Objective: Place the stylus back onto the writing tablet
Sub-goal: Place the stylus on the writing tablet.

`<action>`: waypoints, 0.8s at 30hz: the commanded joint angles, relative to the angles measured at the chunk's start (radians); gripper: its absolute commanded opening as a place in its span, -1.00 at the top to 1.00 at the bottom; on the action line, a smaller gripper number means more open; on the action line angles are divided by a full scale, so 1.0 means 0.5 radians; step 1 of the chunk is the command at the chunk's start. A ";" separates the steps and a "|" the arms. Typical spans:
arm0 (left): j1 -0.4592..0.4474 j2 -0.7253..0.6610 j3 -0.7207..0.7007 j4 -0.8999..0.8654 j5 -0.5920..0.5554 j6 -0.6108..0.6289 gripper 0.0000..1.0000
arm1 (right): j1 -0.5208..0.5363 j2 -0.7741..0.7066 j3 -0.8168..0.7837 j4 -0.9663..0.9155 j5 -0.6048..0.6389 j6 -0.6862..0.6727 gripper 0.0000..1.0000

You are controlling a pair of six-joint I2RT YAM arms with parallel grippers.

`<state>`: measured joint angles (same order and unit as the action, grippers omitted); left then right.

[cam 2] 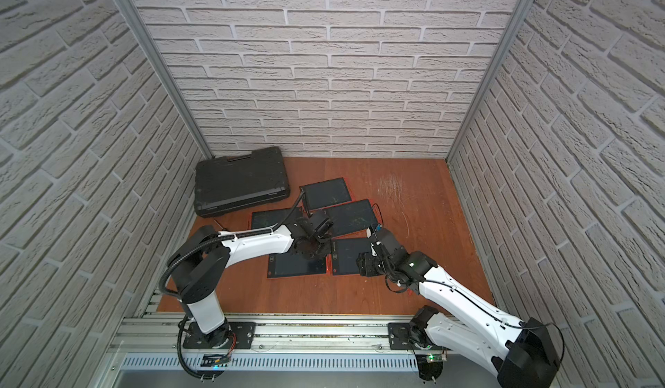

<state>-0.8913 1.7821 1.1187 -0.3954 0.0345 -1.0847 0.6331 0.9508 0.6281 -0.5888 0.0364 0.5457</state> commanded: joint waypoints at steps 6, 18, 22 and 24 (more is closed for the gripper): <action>0.022 0.027 -0.010 0.010 0.018 0.029 0.78 | 0.015 -0.003 -0.048 0.085 -0.003 0.026 -0.36; 0.025 0.035 0.000 0.004 0.021 0.030 0.74 | 0.014 -0.007 -0.055 0.073 0.005 0.016 -0.36; 0.027 0.036 0.005 0.004 0.023 0.030 0.78 | 0.016 -0.006 -0.048 0.067 0.006 0.012 -0.36; 0.025 0.032 0.007 0.003 0.024 0.033 0.79 | 0.015 -0.003 -0.046 0.067 0.007 0.007 -0.36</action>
<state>-0.8845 1.7912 1.1191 -0.3935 0.0425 -1.0752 0.6331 0.9554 0.6159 -0.5789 0.0338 0.5457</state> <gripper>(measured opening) 0.107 0.680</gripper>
